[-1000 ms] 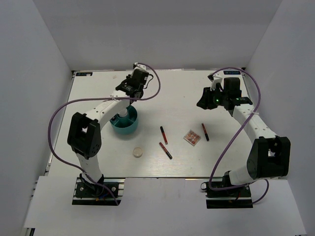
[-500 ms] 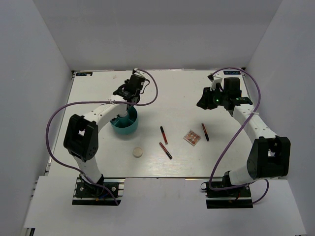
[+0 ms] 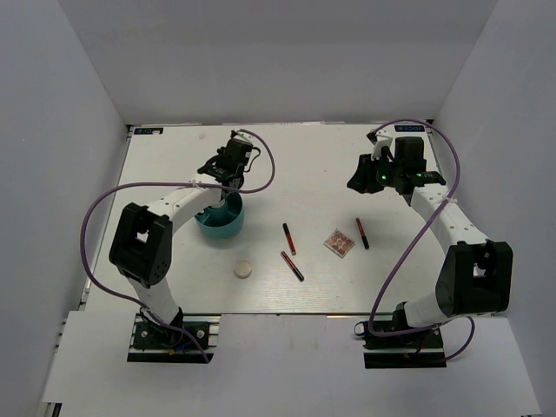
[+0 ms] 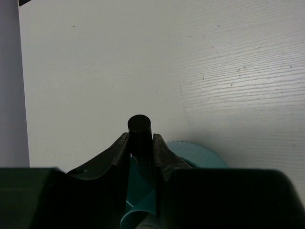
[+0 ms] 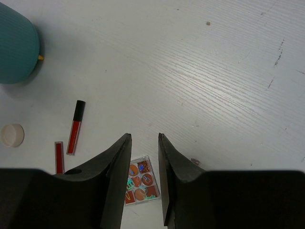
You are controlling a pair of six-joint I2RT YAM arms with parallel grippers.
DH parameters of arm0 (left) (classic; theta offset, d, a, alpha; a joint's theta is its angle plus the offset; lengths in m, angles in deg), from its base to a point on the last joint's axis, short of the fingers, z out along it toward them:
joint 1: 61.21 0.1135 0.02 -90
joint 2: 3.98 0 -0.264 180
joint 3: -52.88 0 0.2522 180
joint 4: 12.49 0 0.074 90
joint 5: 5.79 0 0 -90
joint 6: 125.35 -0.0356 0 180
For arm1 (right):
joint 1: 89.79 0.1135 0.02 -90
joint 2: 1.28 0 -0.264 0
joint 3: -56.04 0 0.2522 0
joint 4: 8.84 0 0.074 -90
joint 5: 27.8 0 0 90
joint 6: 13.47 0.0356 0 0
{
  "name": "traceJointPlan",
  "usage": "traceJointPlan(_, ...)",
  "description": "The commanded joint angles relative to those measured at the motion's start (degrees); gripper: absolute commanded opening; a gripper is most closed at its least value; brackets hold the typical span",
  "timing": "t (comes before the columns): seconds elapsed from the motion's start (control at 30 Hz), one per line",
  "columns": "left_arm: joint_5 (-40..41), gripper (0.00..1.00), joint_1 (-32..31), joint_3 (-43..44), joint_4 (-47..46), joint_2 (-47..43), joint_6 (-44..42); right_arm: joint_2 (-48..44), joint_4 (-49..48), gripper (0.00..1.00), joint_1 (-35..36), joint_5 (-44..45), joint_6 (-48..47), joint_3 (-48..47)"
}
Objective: Organize the makeup
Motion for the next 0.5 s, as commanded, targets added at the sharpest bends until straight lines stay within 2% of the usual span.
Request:
traceJointPlan(0.0, -0.39, 0.30, 0.21, -1.11, 0.56, -5.34, 0.58, -1.04, -1.57, 0.35, -0.19, -0.35, -0.04, -0.41)
traceJointPlan(0.07, -0.31, 0.42, 0.21, -1.20, 0.73, -5.69, 0.85, -0.96, -1.57, 0.35, -0.19, -0.44, -0.13, -0.41)
traceJointPlan(0.17, 0.04, 0.53, 0.21, -1.02, 1.08, -5.96, 0.93, -1.04, -1.48, 0.35, -0.19, -0.35, -0.13, -0.41)
traceJointPlan(0.47, 0.04, 0.59, 0.21, 0.03, 1.97, -6.92, 1.90, -1.13, -1.31, 0.35, -0.28, -0.26, -0.13, -0.50)
